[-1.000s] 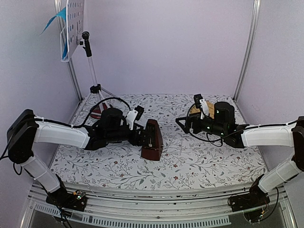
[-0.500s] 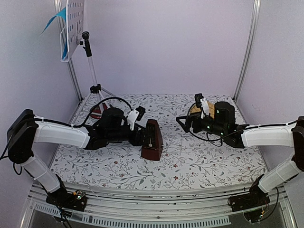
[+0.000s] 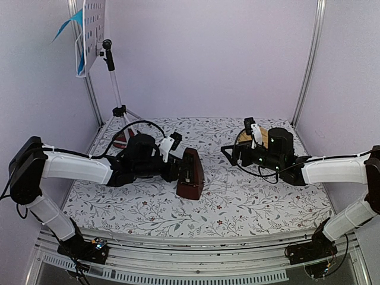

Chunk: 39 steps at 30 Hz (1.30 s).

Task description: Pack up the instrument practice props

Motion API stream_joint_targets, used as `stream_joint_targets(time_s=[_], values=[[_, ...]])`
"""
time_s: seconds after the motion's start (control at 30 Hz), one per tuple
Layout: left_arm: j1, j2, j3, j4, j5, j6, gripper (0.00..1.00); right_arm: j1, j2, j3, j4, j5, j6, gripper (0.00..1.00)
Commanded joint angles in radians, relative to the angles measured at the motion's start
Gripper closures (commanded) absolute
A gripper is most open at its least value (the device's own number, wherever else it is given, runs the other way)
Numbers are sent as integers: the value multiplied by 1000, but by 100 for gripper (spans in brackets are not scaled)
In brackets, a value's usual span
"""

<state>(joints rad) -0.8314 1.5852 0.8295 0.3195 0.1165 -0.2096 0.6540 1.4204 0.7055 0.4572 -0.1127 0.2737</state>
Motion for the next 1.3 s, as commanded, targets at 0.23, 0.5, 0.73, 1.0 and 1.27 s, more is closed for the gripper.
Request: stream_joint_targets(time_s=[0.23,0.5,0.73,1.0,1.27], values=[[-13,-16,-5,31,4,-34,19,-2,-29,-7,21,-12,37,1],[13,-73,-206,154,138,-239,13,0,9,41,-100,-104,114,4],[68,5,-287,401,303,-412,13,58,207,81,-75,-217,290,17],[79,74,-206,284,250,-338,15,78,331,146,-74,-239,331,46],[71,132,-136,242,231,-286,16,78,394,191,-75,-251,314,54]])
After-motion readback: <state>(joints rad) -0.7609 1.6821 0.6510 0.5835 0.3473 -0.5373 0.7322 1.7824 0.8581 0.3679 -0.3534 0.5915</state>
